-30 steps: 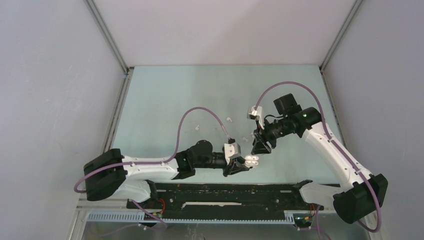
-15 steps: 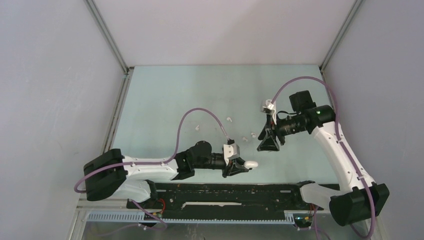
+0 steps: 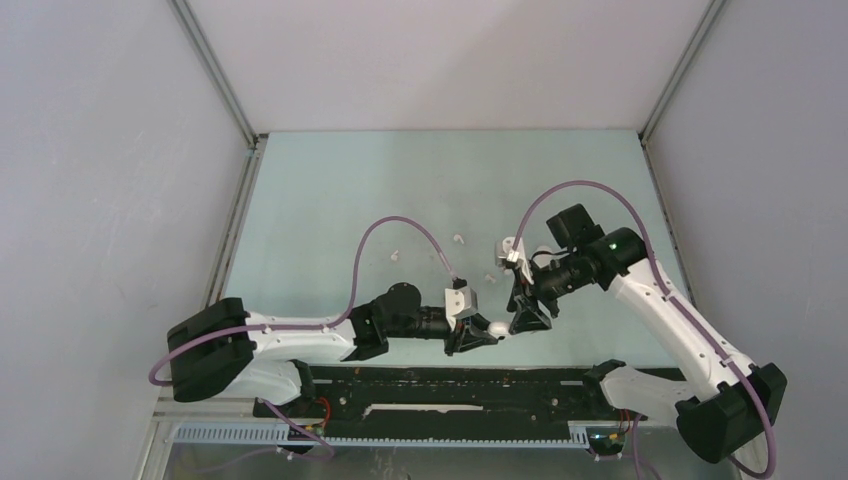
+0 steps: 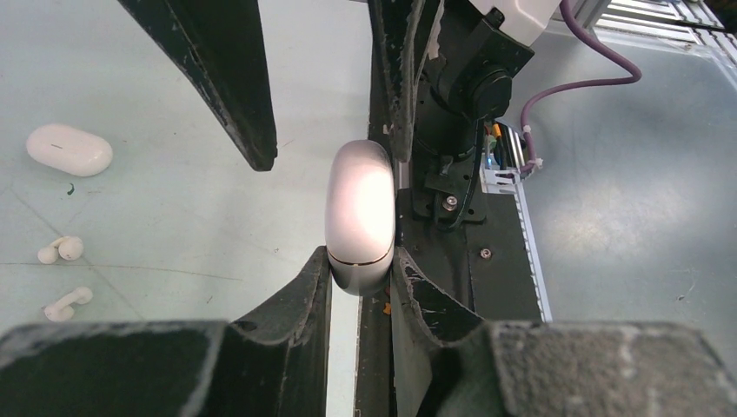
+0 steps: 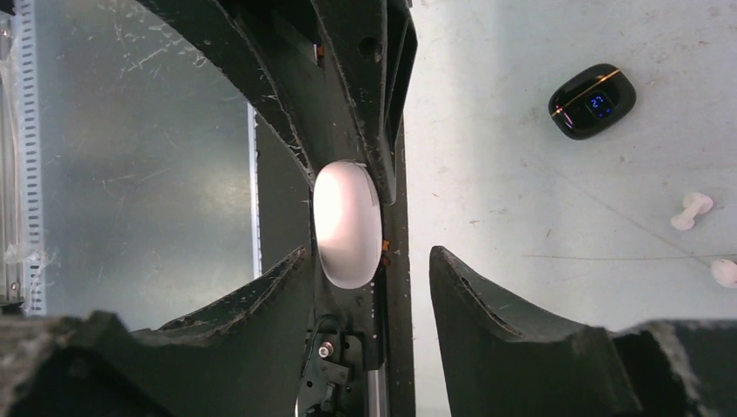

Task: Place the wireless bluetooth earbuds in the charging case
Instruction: Open the charging case.

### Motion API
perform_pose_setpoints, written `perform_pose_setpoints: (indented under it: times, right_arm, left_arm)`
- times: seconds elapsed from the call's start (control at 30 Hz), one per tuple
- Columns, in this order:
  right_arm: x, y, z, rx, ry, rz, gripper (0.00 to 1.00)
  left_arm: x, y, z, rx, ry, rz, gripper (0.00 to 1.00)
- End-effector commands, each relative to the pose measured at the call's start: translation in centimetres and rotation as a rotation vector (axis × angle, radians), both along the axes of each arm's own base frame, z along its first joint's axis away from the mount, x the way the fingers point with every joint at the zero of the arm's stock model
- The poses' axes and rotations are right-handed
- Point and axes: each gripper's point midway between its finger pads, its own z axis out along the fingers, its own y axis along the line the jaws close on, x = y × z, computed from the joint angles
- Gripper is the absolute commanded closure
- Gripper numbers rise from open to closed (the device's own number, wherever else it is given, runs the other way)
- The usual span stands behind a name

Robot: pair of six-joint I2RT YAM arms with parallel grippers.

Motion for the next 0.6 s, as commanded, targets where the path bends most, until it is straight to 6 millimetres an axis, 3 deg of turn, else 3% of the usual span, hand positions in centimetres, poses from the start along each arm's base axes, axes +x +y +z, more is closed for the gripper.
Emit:
perform_pose_setpoints:
  times: [0.0,0.57]
  right_arm:
    - [0.9,0.2,-0.5,-0.03,-0.036,-0.005,0.46]
    - [-0.2,0.3,-1.1,-0.044,0.002,0.041,0.37]
  left_arm:
    - [-0.1,-0.8,3.3,-0.091,-0.03,-0.017,1.0]
    - [0.0,-1.0,3.4,-0.091,-0.011,-0.007,1.0]
